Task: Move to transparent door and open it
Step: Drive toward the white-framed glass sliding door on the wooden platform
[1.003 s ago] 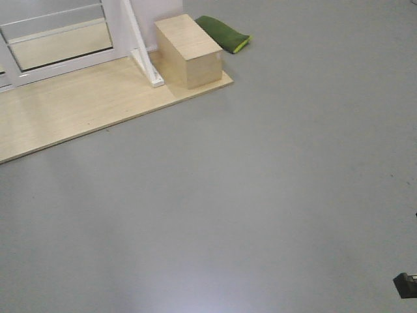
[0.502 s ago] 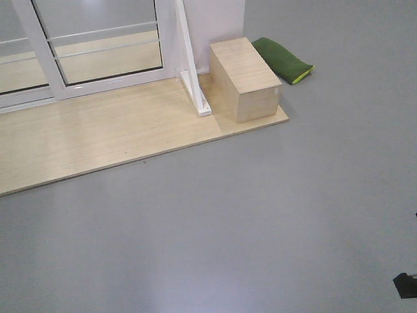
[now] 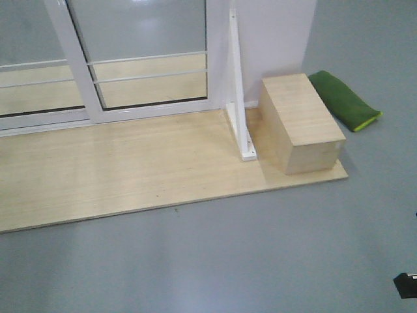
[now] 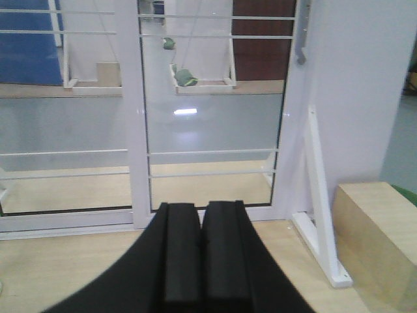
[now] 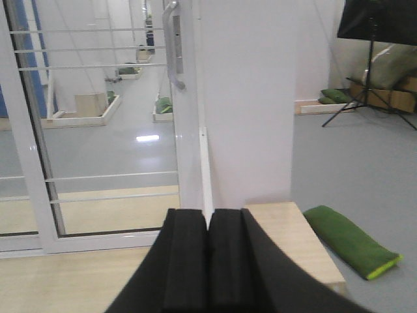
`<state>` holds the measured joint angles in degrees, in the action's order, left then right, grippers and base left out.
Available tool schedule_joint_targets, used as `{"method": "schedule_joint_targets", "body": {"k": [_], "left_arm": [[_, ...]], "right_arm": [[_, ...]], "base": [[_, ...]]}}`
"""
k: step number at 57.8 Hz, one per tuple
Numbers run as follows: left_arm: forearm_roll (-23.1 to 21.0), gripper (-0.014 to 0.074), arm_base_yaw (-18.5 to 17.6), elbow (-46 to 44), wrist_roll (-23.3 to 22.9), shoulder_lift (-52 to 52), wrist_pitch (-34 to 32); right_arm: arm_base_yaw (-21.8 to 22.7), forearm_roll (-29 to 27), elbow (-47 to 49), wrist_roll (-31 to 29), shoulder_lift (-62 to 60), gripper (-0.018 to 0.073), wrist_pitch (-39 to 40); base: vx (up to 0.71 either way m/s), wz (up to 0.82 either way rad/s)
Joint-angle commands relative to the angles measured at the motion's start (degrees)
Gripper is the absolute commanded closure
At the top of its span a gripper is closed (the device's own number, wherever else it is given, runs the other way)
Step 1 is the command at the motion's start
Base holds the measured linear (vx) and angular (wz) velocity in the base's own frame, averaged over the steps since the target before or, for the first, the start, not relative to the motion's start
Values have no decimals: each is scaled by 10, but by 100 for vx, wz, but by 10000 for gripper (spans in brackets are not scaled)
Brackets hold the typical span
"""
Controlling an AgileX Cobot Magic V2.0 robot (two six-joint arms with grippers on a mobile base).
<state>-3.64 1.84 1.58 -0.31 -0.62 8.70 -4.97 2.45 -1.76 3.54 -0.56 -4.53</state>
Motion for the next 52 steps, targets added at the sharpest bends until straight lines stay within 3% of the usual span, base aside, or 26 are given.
{"method": "schedule_joint_targets", "body": {"k": [1,22,52], "left_arm": [[-4,593,-2,16,-2,-7,-49],[-4,593,-2,16,-2,-7,-49],[-4,593,-2,16,-2,-7,-49]], "right_arm": [[2,2,-7,-3,-8,559,49],[2,2,-7,-3,-8,559,49],[2,2,-7,-3,-8,559,49]], "base": [[64,50],[62,39],[56,5]]}}
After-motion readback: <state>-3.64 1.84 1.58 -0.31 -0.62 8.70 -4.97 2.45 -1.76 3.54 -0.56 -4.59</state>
